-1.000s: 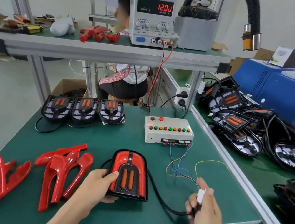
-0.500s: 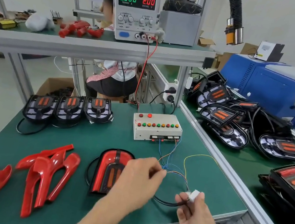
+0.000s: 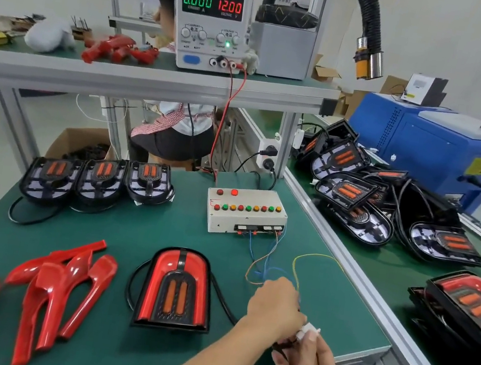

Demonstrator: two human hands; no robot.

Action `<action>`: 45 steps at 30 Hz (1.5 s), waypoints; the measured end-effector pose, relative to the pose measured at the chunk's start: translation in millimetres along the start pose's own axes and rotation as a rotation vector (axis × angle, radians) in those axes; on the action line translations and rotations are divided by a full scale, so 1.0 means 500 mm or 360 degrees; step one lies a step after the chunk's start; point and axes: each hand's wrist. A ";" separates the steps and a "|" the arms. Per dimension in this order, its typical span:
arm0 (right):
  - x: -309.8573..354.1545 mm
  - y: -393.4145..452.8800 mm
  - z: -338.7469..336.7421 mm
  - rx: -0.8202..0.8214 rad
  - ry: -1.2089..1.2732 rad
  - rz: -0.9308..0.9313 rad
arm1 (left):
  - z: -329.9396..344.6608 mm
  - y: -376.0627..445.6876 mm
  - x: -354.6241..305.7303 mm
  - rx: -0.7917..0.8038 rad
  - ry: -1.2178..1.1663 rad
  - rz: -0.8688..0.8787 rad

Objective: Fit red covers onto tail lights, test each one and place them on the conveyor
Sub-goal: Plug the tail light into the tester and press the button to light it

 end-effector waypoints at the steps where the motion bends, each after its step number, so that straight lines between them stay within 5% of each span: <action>1: 0.002 0.000 0.001 -0.0008 -0.0023 -0.0030 | -0.003 0.000 0.000 0.0011 -0.0129 0.0040; 6: 0.025 -0.001 0.013 0.0017 -0.0265 -0.0307 | -0.064 0.007 0.006 0.0126 -0.1180 -0.0087; 15: 0.061 0.000 0.034 0.0253 -0.0895 -0.0708 | -0.117 -0.001 0.025 0.0236 -0.1585 -0.0123; 45: 0.053 -0.012 0.044 -0.0054 -0.1426 -0.1179 | -0.130 -0.008 0.039 0.0200 -0.1463 -0.0179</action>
Point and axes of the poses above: each hand's wrist, its own y-axis towards the middle knuckle, its own z-axis out of the palm, x = y × z, and after that the axes turned 14 degrees about -y, right-handed
